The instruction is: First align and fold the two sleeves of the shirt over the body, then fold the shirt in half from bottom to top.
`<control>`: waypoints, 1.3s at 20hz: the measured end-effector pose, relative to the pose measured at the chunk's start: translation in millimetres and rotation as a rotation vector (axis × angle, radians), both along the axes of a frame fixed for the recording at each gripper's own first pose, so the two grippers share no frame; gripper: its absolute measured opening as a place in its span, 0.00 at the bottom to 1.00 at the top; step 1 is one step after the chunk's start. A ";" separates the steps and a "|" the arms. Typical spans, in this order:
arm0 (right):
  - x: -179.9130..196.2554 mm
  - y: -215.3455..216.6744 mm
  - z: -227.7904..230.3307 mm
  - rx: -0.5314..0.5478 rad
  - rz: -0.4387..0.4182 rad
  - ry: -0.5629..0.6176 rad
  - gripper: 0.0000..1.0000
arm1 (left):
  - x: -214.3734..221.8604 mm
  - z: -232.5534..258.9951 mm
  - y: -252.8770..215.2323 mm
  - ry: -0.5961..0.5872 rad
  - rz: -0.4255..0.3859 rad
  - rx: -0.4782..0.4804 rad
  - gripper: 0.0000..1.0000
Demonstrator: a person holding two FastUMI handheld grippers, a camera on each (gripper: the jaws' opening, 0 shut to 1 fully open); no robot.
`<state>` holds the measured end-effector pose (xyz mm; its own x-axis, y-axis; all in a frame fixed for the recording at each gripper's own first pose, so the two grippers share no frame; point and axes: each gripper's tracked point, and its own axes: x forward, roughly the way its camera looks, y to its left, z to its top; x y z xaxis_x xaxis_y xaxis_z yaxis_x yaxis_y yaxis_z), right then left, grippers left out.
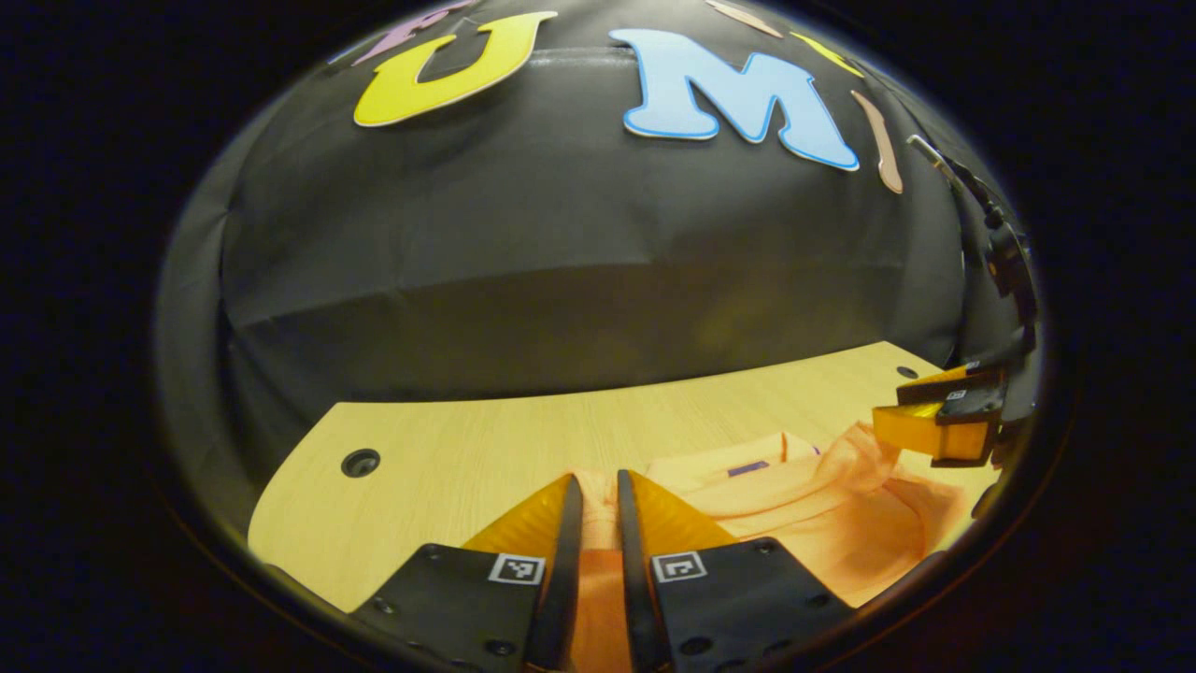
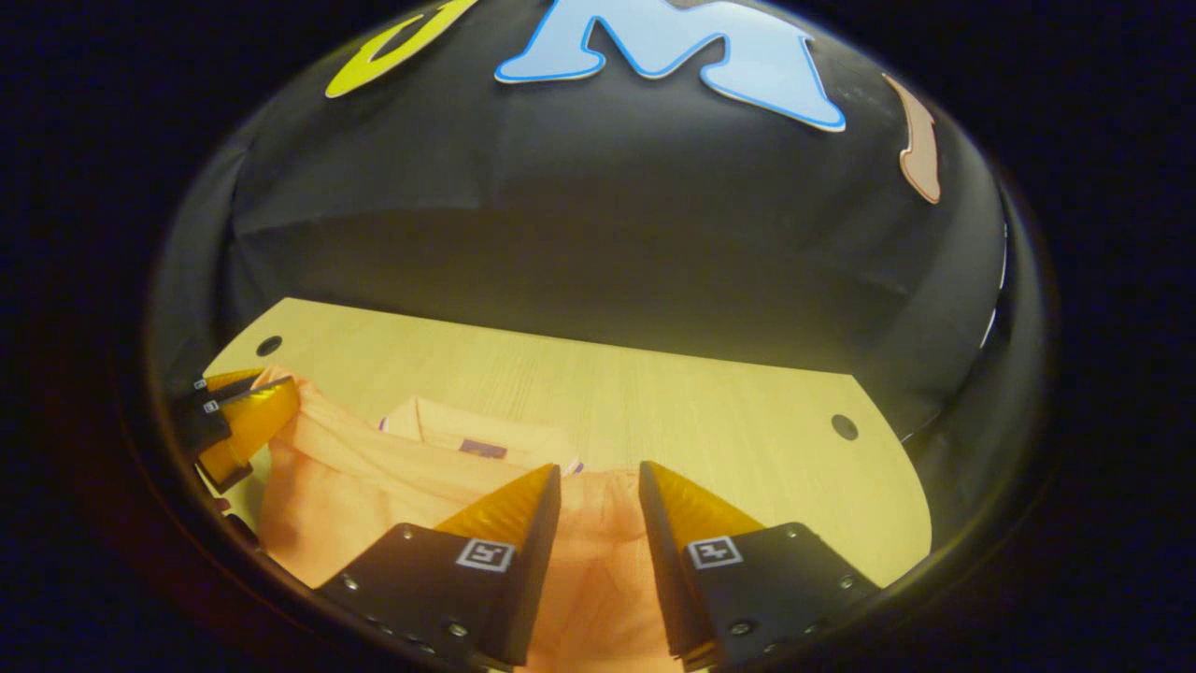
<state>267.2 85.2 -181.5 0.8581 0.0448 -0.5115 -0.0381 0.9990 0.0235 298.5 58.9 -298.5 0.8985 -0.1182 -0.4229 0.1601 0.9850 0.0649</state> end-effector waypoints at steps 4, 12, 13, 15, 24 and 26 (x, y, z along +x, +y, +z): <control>-18.8 -4.4 18.9 0.002 0.011 -0.037 0.70 | -18.0 23.3 -0.1 -0.027 0.017 0.007 0.66; -73.2 -23.4 82.6 0.010 0.039 -0.181 0.95 | -71.2 92.2 -17.0 -0.119 0.063 -0.020 0.93; -82.2 -26.1 92.9 0.010 0.044 -0.205 0.95 | -79.0 100.8 -19.5 -0.130 0.072 -0.022 0.94; -102.4 -32.0 109.9 0.019 0.052 -0.243 0.96 | -97.1 116.3 -24.7 -0.151 0.087 -0.023 0.94; -179.2 -75.9 145.6 0.028 0.057 -0.363 0.96 | -185.0 180.0 -52.2 -0.275 0.156 -0.076 0.94; -193.1 -83.8 151.1 0.017 0.064 -0.384 0.96 | -202.6 192.2 -56.5 -0.299 0.169 -0.071 0.94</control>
<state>74.1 1.3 -30.4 0.9822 0.1100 -0.1523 -0.1094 0.9939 0.0124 95.9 2.4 -106.3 0.9907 0.0231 -0.1337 -0.0214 0.9997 0.0142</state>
